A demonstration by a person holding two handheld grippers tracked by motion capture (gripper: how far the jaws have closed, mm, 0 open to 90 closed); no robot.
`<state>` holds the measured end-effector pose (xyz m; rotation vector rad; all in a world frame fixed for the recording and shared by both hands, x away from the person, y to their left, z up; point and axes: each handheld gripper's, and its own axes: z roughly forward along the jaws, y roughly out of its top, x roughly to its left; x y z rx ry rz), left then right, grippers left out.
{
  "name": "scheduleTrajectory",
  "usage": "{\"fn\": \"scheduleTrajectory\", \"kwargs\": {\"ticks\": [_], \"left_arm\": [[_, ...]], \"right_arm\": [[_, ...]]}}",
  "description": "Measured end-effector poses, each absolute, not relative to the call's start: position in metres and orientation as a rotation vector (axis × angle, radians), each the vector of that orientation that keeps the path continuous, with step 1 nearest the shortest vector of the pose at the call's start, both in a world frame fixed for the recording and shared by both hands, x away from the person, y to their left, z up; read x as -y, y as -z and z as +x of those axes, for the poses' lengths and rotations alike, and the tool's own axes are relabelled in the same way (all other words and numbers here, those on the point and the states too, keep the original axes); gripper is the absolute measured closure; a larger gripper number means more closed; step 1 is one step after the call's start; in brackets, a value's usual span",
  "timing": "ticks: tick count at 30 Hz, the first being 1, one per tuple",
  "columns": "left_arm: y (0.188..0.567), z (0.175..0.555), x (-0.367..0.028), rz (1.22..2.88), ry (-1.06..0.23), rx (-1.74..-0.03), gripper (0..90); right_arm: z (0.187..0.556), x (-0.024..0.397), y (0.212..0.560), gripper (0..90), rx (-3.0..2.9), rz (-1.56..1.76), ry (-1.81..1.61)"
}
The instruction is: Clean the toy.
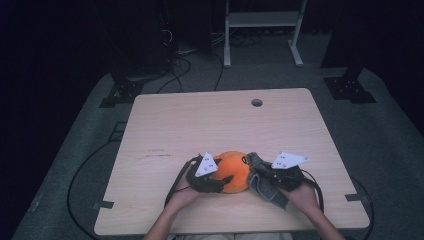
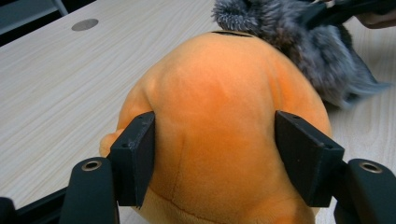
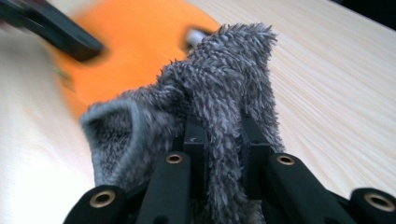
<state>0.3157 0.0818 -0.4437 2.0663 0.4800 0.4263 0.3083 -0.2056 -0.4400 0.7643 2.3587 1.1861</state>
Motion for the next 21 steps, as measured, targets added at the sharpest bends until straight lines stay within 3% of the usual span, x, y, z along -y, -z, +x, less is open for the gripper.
{"fn": "scheduleTrajectory", "kwargs": {"ticks": [5,13,21], "left_arm": [[0.444,0.316,-0.082,2.065,-0.428,-0.475,32.6],[0.444,0.311,-0.077,2.080,-0.458,-0.466,32.7],[0.444,0.310,-0.077,2.087,-0.468,-0.435,32.6]], "right_arm": [[0.308,0.217,0.440,76.4,-2.353,0.794,-1.241],[0.289,0.178,0.425,76.6,-2.363,0.572,-1.293],[0.304,0.214,0.439,76.9,-2.360,0.771,-1.192]]}}
